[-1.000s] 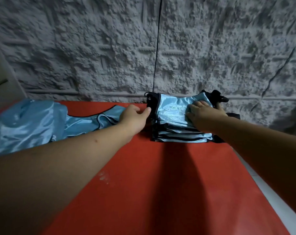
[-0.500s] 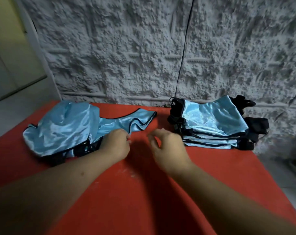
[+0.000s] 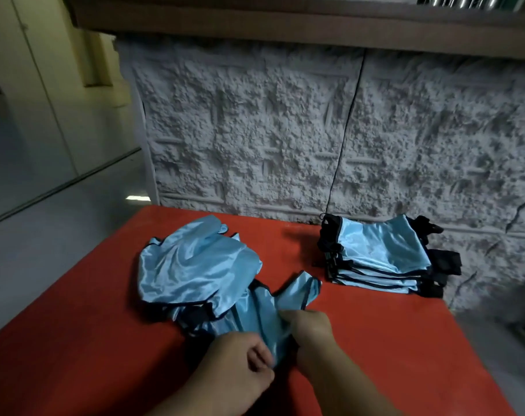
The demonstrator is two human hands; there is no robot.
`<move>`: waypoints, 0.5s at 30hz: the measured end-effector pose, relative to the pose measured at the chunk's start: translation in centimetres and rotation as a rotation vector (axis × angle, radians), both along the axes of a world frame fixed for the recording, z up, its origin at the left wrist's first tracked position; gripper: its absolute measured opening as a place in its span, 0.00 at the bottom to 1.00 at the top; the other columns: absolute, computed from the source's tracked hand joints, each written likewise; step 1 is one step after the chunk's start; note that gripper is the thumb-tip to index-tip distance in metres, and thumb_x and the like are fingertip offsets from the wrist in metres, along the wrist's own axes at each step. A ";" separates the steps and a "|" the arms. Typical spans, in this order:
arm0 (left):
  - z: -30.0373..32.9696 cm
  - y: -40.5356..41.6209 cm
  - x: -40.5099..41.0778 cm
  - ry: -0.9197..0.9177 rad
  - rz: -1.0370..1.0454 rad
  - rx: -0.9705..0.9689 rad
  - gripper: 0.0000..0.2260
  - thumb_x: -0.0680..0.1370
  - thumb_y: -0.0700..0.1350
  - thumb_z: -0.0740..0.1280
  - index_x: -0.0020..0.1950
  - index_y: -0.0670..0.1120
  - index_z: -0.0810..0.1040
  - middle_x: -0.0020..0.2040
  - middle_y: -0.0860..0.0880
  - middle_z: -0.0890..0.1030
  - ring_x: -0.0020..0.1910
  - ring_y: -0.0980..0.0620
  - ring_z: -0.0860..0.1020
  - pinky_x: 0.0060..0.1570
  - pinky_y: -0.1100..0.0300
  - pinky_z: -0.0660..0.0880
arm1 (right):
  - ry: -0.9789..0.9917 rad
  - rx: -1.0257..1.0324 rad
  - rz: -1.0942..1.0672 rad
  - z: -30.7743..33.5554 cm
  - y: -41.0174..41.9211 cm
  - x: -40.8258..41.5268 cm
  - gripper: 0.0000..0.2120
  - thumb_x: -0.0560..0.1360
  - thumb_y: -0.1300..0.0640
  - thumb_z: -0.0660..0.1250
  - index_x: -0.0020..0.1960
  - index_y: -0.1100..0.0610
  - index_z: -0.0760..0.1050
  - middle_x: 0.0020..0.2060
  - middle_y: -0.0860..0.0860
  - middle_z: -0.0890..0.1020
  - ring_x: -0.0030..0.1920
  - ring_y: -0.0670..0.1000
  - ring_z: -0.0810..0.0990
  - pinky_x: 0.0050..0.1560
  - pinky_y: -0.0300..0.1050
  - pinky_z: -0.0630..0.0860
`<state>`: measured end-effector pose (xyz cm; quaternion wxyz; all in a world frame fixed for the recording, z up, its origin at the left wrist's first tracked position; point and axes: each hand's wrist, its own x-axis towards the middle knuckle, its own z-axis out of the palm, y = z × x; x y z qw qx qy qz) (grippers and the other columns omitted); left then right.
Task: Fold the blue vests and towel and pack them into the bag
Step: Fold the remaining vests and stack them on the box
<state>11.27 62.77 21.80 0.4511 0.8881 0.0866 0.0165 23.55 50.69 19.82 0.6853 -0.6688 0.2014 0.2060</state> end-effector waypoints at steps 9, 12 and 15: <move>0.9 8.7 7.3 0.213 0.031 1.036 0.19 0.77 0.56 0.65 0.68 0.66 0.73 0.82 0.46 0.40 0.79 0.35 0.38 0.74 0.30 0.46 | -0.106 -0.049 -0.061 -2.9 -3.8 -5.4 0.04 0.71 0.66 0.75 0.45 0.61 0.84 0.38 0.56 0.87 0.44 0.61 0.87 0.55 0.63 0.82; 0.9 11.8 9.6 0.212 0.034 1.006 0.21 0.74 0.55 0.70 0.67 0.62 0.74 0.79 0.44 0.50 0.74 0.36 0.61 0.70 0.40 0.67 | -0.119 -0.080 -0.095 -3.4 -4.4 -4.8 0.03 0.72 0.66 0.74 0.45 0.61 0.84 0.37 0.55 0.87 0.44 0.60 0.87 0.54 0.62 0.82; 0.4 14.3 12.3 0.168 0.079 1.004 0.23 0.76 0.55 0.69 0.70 0.55 0.72 0.73 0.41 0.60 0.69 0.35 0.67 0.69 0.43 0.69 | -0.188 -0.163 -0.106 -3.6 -4.7 -2.9 0.01 0.71 0.63 0.75 0.42 0.61 0.84 0.34 0.54 0.87 0.42 0.61 0.87 0.50 0.62 0.83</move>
